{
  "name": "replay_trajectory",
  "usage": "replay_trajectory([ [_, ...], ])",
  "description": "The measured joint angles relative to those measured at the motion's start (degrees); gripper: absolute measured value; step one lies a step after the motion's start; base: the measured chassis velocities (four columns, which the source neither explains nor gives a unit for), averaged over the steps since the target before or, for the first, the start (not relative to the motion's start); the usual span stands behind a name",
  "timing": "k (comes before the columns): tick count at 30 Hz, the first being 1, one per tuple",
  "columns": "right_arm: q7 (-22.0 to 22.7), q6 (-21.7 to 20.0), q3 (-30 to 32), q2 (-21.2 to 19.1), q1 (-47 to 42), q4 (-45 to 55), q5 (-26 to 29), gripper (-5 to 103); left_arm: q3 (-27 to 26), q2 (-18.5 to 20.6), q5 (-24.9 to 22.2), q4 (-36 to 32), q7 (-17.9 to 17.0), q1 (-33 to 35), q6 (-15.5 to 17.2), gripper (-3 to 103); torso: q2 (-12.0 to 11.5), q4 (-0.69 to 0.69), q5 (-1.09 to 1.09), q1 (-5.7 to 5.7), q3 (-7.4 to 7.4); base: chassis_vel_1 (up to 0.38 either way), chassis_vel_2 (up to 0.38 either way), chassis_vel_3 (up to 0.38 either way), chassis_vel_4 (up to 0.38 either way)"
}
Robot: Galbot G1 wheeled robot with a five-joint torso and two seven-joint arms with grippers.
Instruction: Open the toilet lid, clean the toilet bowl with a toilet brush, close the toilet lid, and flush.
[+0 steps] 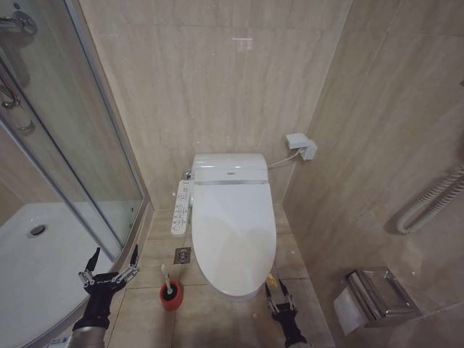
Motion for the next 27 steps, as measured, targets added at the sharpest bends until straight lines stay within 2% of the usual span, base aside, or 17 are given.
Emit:
replay_trajectory([
  [2, -0.1, 0.1, 0.0, 0.0, 0.0, 0.0, 0.1, 67, 0.1, -0.2, 0.2, 0.0, 0.0, 0.0, 0.0, 100, 0.0, 0.0, 0.0, 0.0, 0.0, 0.0, 0.0, 0.0, 0.0],
  [3, -0.2, 0.1, 0.0, 0.0, 0.0, 0.0, 0.1, 45, 0.2, -0.3, 0.4, 0.0, 0.0, 0.0, 0.0, 100, 0.0, 0.0, 0.0, 0.0, 0.0, 0.0, 0.0, 0.0, 0.0],
  [24, -0.9, 0.8, 0.7, -1.0, -2.9, 3.1, 0.9, 46, 1.5, -1.4, 1.8, -0.2, 0.0, -0.1, 0.0, 100, 0.0, -0.01, -0.01, 0.0, 0.0, 0.0, 0.0, 0.0, 0.0],
  [25, -0.9, 0.9, 0.7, -0.9, -3.0, 2.9, 0.8, 59, 1.6, -1.4, 1.8, -0.2, 0.0, -0.2, 0.0, 100, 0.0, -0.01, -0.01, 0.0, 0.0, 0.0, 0.0, 0.0, 0.0],
  [27, -0.9, 1.0, 0.7, -0.8, -3.1, 2.7, 0.8, 59, 1.6, -1.3, 1.8, -0.1, 0.0, -0.2, 0.0, 100, 0.0, -0.01, -0.01, 0.0, 0.0, 0.0, 0.0, 0.0, 0.0],
])
